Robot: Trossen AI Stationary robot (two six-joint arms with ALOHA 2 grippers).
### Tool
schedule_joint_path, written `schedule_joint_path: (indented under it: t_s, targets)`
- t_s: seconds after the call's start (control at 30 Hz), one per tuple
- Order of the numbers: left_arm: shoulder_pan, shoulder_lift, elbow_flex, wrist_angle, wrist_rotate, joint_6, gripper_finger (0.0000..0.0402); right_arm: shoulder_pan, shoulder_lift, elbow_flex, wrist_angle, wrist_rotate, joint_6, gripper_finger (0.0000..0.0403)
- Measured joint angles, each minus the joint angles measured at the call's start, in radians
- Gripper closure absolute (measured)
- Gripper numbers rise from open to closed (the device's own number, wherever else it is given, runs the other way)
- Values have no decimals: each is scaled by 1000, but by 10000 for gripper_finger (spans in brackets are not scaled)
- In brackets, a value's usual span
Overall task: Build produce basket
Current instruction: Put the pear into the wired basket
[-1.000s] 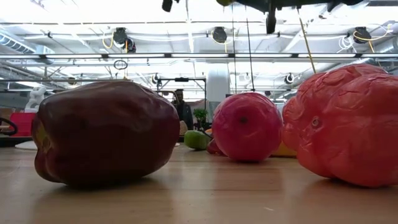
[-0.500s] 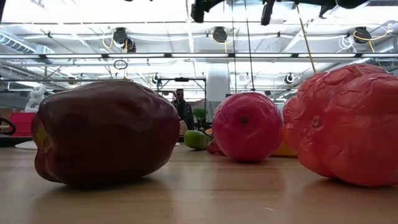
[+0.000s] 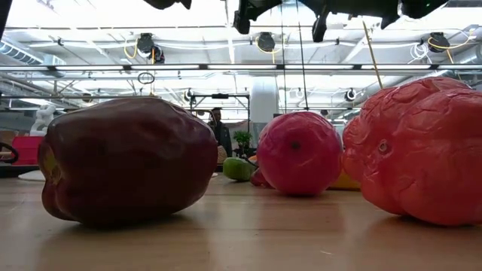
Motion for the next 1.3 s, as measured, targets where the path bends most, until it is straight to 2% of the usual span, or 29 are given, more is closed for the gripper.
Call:
schedule_joint_path:
  t_s: [0.3,0.7,0.83,1.13,1.3]
  targets:
    - [16,0,0,-15,0,13,134,0,10,0,6,1,-5,399]
    - [16,0,0,-40,61,47,221,0,15,0,-3,1,-29,399]
    - [16,0,0,-42,61,58,239,0,20,0,-2,1,-29,399]
    - [15,0,0,-42,66,79,239,0,20,0,-2,-1,-110,396]
    - [6,0,0,-37,67,90,239,0,21,0,-5,-13,-115,367]
